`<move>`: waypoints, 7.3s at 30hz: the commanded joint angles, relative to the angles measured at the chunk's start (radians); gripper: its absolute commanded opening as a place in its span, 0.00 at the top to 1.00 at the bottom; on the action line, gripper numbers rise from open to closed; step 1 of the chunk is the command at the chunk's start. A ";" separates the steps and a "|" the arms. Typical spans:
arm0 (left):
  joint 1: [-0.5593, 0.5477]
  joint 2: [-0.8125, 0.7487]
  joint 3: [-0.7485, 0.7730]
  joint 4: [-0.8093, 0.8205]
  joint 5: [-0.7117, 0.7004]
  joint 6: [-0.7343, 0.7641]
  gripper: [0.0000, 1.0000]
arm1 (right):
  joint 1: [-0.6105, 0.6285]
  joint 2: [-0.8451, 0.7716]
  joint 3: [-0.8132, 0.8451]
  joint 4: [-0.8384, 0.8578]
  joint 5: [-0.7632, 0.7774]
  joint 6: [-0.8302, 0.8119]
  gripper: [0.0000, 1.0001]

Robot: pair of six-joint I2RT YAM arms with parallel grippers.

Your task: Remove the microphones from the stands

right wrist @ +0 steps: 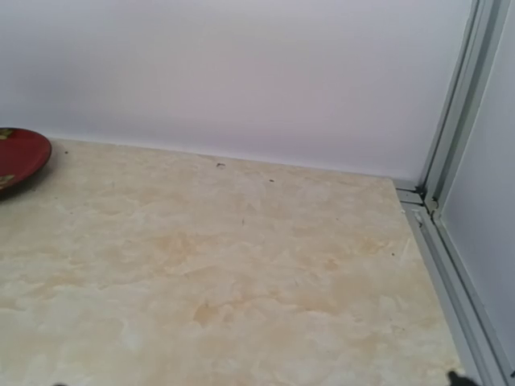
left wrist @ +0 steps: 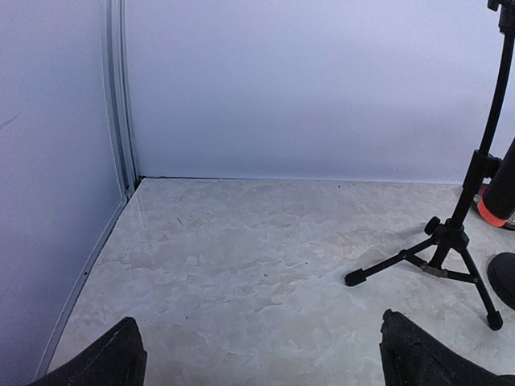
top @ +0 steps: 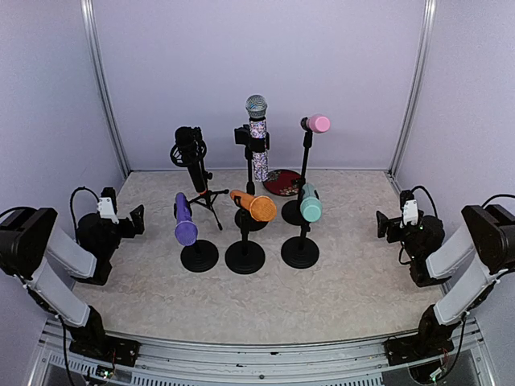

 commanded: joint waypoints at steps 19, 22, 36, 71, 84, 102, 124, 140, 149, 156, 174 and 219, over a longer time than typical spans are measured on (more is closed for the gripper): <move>0.046 -0.053 0.092 -0.122 0.069 -0.014 0.01 | -0.007 -0.152 0.072 -0.208 0.215 0.073 0.00; 0.063 -0.101 0.261 -0.437 0.093 -0.008 0.01 | -0.007 -0.294 0.176 -0.490 0.293 0.121 0.00; 0.091 -0.304 0.522 -1.198 0.433 0.207 0.01 | 0.028 -0.636 0.467 -1.047 0.067 0.368 0.00; -0.037 -0.414 0.579 -1.688 0.643 0.487 0.01 | 1.377 0.220 1.406 -1.422 0.537 0.055 0.00; -0.046 -0.401 0.574 -1.669 0.673 0.476 0.01 | 1.377 0.404 1.500 -1.400 0.604 0.034 0.00; -0.133 -0.314 0.625 -1.637 0.723 0.464 0.01 | 1.357 0.510 1.586 -1.361 0.741 -0.048 0.31; -0.284 -0.170 0.593 -1.277 0.631 0.255 0.45 | 1.359 0.467 1.534 -1.313 0.797 0.122 0.83; -0.315 -0.127 0.543 -1.171 0.711 0.237 0.51 | 1.359 0.403 1.457 -1.259 0.709 0.212 0.95; -0.317 -0.065 0.553 -1.149 0.725 0.233 0.59 | 1.359 0.371 1.399 -1.203 0.666 0.194 0.96; -0.315 -0.053 0.562 -1.103 0.680 0.213 0.96 | 1.359 0.345 1.379 -1.185 0.657 0.161 0.99; -0.286 -0.085 0.467 -0.997 0.458 0.229 1.00 | 1.463 0.121 1.223 -1.183 0.764 0.077 1.00; -0.278 -0.170 0.474 -1.234 0.656 0.335 1.00 | 1.567 -0.074 1.163 -1.341 0.803 0.127 1.00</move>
